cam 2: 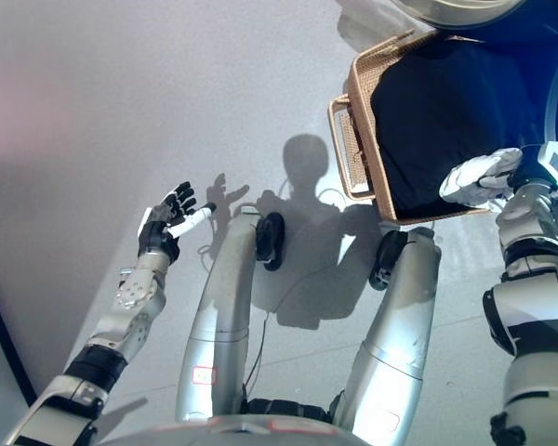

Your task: Put the clothes in the basket into the washing machine.

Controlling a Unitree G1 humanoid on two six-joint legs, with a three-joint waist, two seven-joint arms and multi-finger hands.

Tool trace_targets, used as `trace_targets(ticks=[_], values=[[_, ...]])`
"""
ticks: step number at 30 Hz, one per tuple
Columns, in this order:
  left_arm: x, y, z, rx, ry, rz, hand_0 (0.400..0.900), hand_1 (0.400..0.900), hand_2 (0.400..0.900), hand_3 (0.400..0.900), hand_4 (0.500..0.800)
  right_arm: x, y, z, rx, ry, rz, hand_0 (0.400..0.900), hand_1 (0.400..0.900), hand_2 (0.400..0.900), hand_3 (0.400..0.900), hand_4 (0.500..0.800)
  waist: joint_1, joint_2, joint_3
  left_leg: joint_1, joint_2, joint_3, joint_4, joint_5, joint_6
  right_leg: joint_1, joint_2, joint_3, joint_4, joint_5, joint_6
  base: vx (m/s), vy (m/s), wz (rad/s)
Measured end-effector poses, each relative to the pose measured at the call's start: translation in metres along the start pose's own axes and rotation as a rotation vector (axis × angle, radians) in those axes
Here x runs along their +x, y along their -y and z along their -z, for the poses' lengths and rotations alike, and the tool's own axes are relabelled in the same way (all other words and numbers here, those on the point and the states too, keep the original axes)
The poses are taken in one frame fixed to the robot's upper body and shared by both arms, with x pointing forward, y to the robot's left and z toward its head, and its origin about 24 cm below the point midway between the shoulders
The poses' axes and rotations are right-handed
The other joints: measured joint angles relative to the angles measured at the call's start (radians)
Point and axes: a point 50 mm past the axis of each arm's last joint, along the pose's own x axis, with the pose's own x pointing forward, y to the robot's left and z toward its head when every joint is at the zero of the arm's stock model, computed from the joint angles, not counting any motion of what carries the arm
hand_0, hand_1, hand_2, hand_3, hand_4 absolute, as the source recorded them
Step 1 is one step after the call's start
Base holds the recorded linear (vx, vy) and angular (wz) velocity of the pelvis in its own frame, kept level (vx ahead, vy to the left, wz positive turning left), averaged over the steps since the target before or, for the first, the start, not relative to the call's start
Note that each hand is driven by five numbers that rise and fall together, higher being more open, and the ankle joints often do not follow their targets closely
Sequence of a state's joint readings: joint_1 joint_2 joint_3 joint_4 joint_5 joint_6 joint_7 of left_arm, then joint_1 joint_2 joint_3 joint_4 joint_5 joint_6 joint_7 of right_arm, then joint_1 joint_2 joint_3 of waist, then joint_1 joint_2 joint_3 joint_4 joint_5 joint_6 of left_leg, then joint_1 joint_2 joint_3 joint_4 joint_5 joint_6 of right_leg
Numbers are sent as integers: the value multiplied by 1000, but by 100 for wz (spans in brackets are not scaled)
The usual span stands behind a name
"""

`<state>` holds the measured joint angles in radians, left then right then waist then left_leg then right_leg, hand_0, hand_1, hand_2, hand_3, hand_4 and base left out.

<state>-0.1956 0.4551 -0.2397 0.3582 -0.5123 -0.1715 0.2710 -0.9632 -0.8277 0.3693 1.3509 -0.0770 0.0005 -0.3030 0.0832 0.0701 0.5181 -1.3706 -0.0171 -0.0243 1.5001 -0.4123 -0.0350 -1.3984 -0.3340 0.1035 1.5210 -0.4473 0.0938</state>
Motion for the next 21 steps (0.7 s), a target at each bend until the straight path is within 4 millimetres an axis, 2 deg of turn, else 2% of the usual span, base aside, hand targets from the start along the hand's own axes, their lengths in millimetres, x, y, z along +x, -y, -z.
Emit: trace_targets(ticks=[6,10,12,14,17,21], values=[[0,0,0,-1,-1,-3,900,900,900,900,800,0,1,0,4,-2,0,400,400,400,400,500,1,1,-1,23,3,2,-31,2,-3,19,0,-3,-26,-1,-3,13,-17,-4],[1,-1,3,1,-12,-12,900,900,900,900,800,0,-1,2,69,-23,-7,400,400,400,400,500,2,4,-6,97,16,7,-132,24,-4,92,1,-37,-121,17,-11,30,-41,-4],[0,-2,6,0,-23,-19,900,900,900,900,800,-2,-7,2,175,-51,-20,400,400,400,400,500,5,4,-20,146,18,5,-217,50,-14,144,7,-55,-202,45,-7,33,-48,-6],[-2,-3,11,-1,-39,-26,900,900,900,900,800,-4,-14,7,246,-73,-33,400,400,400,400,500,3,3,-81,150,23,4,-268,63,-15,150,12,-73,-254,57,-9,43,-54,-7],[9,-8,11,15,-52,-64,900,900,900,900,800,-5,-16,-6,566,-83,-18,400,400,400,400,500,-6,3,-88,205,35,-1,-366,96,-22,211,31,-99,-356,92,-10,55,-59,-4],[16,-8,12,13,-67,-84,900,900,900,900,800,-7,-23,-14,844,-93,-21,400,400,400,400,500,-29,1,-89,287,34,-1,-469,127,-22,293,34,-118,-450,115,-3,85,-70,-1]])
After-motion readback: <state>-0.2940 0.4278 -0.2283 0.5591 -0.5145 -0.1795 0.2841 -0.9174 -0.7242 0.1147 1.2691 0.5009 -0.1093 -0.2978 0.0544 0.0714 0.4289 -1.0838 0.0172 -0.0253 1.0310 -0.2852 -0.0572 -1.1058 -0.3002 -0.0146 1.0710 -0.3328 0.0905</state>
